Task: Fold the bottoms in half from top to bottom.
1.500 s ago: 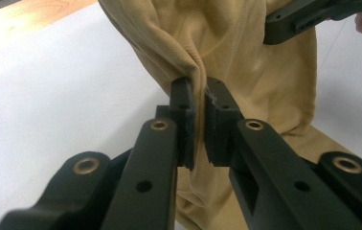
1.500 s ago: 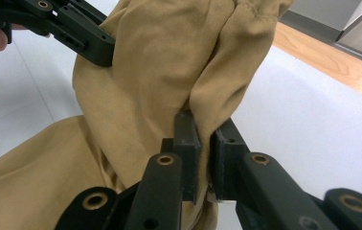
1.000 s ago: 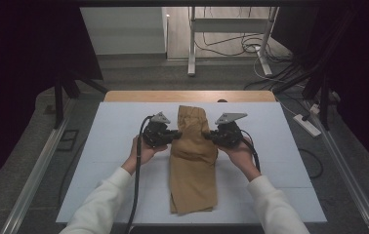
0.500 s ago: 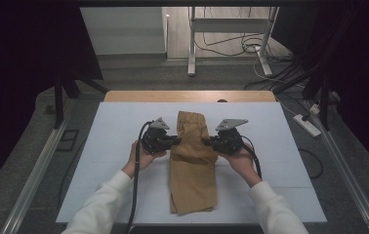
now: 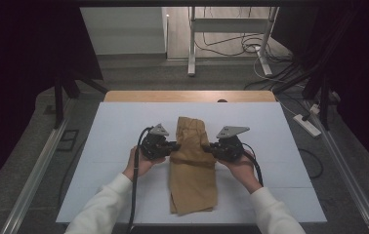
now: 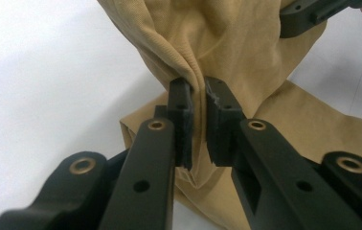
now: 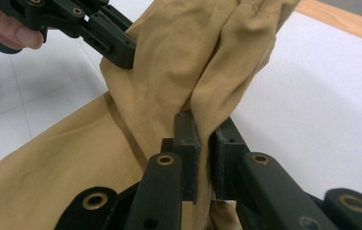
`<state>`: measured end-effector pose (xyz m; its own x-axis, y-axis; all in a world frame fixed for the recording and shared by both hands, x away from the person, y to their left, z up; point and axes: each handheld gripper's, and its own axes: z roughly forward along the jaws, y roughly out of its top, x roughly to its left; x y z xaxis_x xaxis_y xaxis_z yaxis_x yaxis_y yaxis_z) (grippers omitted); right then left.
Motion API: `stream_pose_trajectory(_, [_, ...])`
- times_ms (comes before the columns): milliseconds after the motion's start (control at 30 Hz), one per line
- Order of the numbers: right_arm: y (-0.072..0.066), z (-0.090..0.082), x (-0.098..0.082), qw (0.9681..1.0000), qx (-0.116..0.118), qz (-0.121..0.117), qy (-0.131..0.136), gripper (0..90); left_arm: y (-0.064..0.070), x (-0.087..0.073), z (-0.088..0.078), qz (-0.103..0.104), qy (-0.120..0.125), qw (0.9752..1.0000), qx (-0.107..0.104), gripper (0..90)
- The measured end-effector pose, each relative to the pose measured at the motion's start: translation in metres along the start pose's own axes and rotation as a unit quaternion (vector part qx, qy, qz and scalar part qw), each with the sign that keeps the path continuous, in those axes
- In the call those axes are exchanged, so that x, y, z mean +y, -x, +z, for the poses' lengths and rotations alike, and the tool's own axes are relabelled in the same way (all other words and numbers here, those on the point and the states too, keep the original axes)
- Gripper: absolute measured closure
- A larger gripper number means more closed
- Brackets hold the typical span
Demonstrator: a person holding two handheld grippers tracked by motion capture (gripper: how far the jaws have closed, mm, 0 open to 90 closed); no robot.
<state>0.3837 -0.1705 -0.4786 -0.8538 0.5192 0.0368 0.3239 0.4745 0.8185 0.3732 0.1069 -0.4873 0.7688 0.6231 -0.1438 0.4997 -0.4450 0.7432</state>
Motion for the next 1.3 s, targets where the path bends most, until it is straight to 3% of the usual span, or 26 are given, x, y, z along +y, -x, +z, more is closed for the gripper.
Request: stream_pose_trajectory(1300, [-0.018,-0.005,-0.02,0.9997,0.012,-0.001,-0.02,82.5,0.01,-0.018,0.0,-0.005,-0.015,0.9997,-0.021,80.0])
